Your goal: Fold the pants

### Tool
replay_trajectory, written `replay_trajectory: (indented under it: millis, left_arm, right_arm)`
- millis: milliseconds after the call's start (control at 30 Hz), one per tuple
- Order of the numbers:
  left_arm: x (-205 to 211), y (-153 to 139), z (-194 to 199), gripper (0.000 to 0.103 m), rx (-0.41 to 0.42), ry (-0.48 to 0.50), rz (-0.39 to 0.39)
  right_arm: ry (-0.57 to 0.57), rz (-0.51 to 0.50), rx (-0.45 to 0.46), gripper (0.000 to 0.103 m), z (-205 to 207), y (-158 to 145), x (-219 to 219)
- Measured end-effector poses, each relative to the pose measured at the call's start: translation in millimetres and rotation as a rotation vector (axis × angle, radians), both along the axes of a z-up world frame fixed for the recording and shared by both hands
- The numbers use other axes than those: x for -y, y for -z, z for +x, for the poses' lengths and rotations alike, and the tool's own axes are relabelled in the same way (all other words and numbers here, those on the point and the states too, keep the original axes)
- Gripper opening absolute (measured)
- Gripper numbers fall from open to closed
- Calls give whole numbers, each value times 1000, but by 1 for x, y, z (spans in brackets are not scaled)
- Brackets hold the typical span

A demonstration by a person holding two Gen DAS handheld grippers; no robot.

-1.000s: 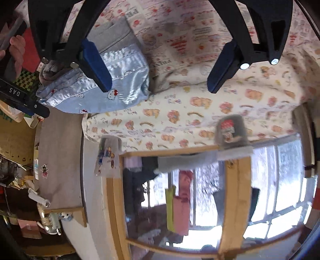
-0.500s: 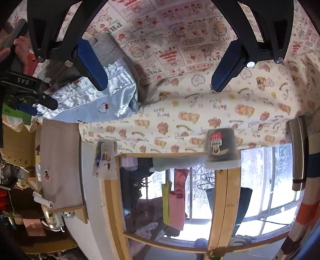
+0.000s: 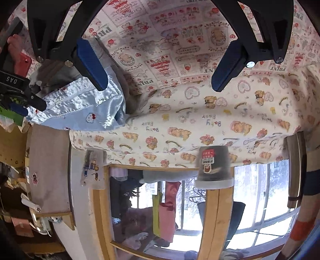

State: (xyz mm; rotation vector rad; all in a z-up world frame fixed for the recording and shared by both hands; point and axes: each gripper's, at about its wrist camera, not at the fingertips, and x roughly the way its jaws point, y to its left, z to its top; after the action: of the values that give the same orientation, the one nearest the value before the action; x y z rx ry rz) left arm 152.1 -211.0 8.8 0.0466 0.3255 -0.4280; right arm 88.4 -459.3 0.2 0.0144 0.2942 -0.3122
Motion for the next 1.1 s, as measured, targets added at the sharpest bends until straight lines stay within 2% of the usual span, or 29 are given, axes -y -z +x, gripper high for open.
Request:
replay_trajectory:
  millis: [1100]
  left_arm:
    - [-3, 1, 3, 103, -26, -2, -2]
  right_arm:
    - [-4, 1, -9, 102, 1, 0, 2]
